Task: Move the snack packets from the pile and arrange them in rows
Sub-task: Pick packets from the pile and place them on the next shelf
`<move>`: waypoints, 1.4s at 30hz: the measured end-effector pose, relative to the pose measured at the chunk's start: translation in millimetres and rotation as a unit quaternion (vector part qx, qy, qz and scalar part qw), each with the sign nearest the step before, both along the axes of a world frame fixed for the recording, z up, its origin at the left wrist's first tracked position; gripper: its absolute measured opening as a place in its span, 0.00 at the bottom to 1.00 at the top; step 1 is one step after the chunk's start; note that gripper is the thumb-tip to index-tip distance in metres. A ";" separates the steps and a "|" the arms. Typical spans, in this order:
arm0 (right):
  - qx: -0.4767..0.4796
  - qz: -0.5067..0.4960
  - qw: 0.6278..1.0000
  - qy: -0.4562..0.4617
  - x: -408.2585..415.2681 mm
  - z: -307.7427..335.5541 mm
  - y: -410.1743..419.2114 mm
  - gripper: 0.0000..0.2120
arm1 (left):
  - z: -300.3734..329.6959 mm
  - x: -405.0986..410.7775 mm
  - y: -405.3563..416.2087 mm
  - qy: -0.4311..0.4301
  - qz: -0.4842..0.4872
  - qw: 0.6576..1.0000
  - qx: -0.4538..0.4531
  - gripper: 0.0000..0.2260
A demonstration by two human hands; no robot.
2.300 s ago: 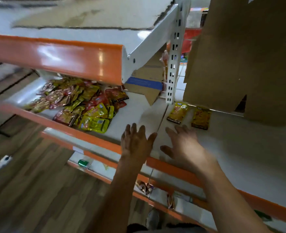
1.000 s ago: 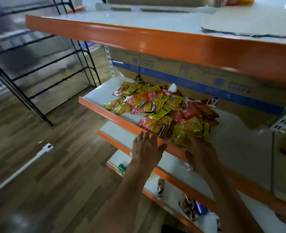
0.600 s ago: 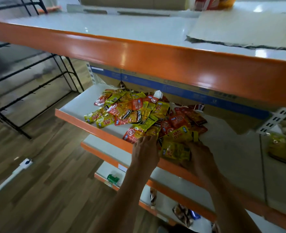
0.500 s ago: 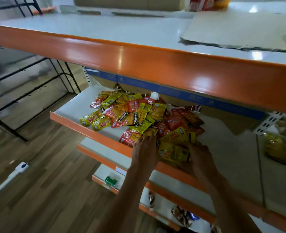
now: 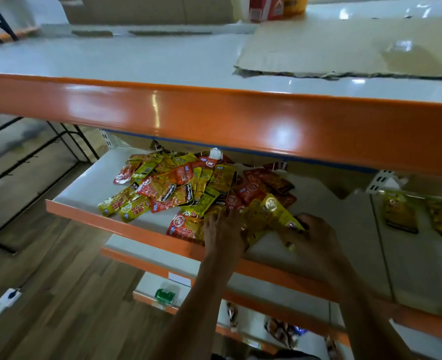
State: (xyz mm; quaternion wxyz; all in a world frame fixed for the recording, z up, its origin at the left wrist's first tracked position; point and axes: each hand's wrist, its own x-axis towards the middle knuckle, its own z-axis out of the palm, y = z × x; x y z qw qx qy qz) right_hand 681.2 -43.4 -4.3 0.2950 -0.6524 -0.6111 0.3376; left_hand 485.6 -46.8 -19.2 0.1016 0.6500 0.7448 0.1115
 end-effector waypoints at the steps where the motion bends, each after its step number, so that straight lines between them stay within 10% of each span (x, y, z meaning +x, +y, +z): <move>1: -0.018 -0.013 0.999 0.034 1.4 -1.2 -1.4 0.11 | 0.6 1.8 -0.2 0.008 0.006 1.000 -0.007 0.26; 8: -0.113 -0.105 0.959 0.237 -1.0 -3.6 -16.9 0.09 | -0.9 -0.3 3.0 -0.120 0.002 0.993 0.001 0.21; 16: -0.147 -0.138 0.941 0.272 -13.0 0.2 -17.4 0.11 | 19.2 -17.9 -2.5 -0.367 0.034 0.928 -0.042 0.06; 23: -0.206 -0.137 0.916 0.315 -37.3 12.4 -19.9 0.19 | 19.0 -24.4 -14.6 -0.578 0.115 0.806 -0.052 0.11; 34: -0.272 -0.059 0.779 0.561 -43.2 14.2 -24.4 0.21 | 13.1 -33.2 -18.6 -0.667 0.112 0.733 -0.065 0.13; 42: -0.248 -0.082 0.751 0.606 -43.6 16.9 -23.8 0.18 | 15.6 -34.7 -14.3 -0.695 0.094 0.709 -0.080 0.13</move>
